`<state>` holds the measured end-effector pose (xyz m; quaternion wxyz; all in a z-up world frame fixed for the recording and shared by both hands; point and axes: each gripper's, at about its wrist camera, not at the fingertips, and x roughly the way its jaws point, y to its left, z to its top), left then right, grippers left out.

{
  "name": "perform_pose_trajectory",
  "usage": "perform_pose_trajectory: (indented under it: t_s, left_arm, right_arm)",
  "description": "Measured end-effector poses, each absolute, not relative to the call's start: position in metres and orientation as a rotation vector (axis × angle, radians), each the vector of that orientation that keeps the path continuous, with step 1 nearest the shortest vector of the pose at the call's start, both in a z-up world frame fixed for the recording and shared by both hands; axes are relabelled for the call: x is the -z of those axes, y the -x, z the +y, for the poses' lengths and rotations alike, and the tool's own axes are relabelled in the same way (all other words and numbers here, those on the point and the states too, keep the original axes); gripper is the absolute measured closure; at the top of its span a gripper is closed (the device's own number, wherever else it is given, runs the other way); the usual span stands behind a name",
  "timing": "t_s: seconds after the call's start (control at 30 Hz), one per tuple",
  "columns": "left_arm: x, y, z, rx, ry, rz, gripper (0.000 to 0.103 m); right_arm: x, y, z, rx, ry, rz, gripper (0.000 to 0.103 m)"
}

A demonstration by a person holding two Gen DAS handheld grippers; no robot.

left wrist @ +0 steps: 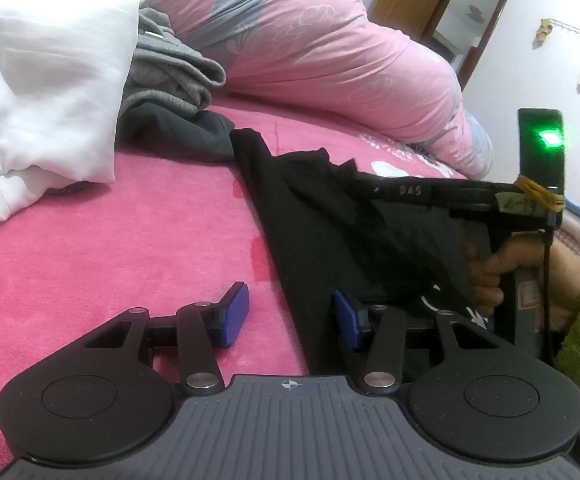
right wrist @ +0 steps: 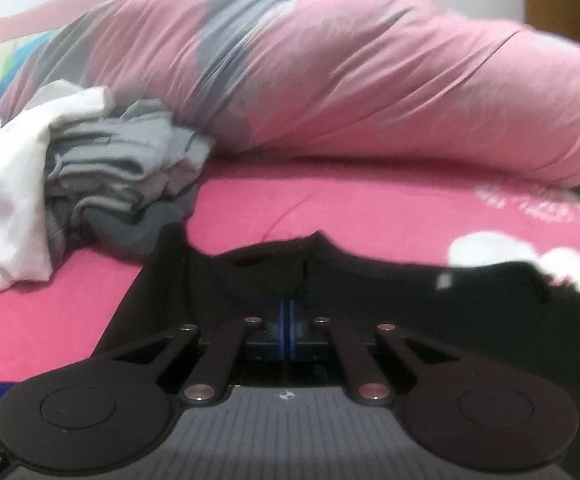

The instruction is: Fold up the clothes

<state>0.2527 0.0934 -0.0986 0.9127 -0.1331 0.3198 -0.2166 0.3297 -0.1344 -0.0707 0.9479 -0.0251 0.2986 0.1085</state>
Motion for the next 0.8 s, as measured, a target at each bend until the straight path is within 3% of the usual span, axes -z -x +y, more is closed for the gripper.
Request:
perform_pose_trajectory:
  t_s: [0.8]
  left_arm:
    - [0.099, -0.253, 0.094, 0.445, 0.275, 0.658, 0.055]
  right_arm:
    - [0.080, -0.324, -0.180, -0.026, -0.188, 0.682, 0.101]
